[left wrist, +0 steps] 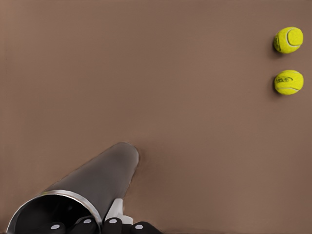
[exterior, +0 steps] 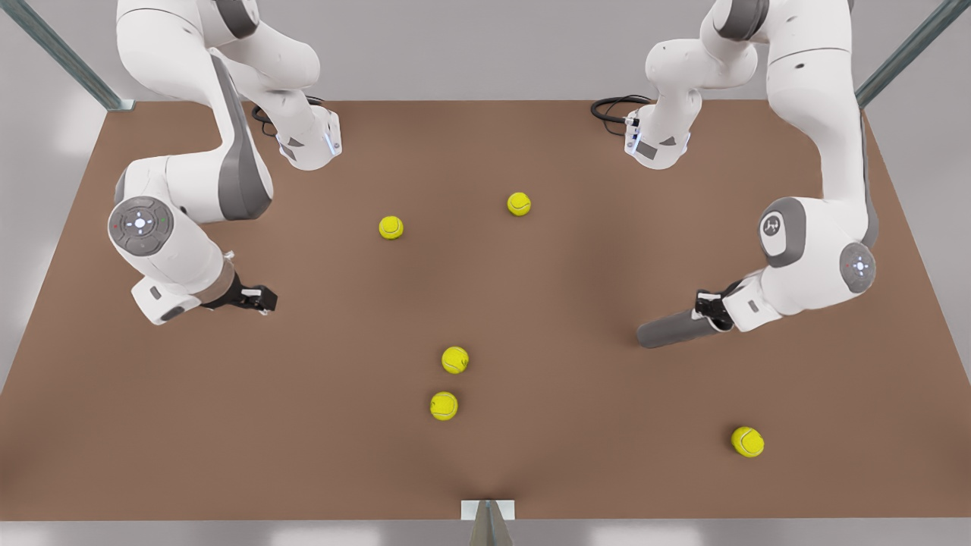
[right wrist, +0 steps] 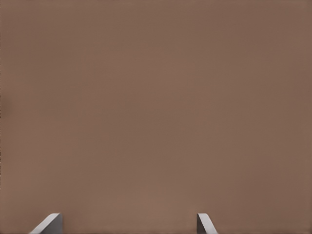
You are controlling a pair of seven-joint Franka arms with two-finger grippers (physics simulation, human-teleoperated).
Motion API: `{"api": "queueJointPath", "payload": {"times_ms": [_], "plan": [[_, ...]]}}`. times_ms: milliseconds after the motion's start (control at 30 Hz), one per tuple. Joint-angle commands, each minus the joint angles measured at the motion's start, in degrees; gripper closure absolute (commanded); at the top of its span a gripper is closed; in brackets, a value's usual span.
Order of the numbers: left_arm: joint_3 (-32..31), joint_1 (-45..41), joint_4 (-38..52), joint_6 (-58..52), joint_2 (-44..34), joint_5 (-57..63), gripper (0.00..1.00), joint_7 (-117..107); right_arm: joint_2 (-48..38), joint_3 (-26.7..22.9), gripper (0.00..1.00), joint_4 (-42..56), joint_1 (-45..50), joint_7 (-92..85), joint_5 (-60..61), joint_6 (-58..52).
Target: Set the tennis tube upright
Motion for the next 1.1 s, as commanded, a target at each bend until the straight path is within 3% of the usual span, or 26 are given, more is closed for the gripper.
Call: {"api": "queueJointPath", "payload": {"times_ms": [0,533,567,600,1067], "plan": [[0.00,-0.09,0.00,-0.01,-0.01,6.89,0.79,-0.79,-0.01,0.00,0.00,0.00,0.17,0.00,-0.01,0.08],[-0.18,-0.18,-0.09,1.75,2.10,12.78,0.79,-15.91,-0.01,0.09,0.00,-0.09,1.58,-0.09,-0.01,-0.10],[-0.18,-0.18,-0.09,1.84,2.36,12.87,0.34,-15.91,-0.01,0.09,0.00,-0.09,1.58,0.00,0.08,-0.19],[-0.18,-0.18,-0.09,2.10,2.45,12.78,0.00,-15.91,-0.01,0.09,0.00,-0.09,1.49,0.00,0.08,-0.19],[-0.35,-0.26,0.00,1.75,0.69,12.87,0.00,-17.06,-0.09,-0.17,0.00,-0.09,1.23,0.00,0.08,-0.36]]}}
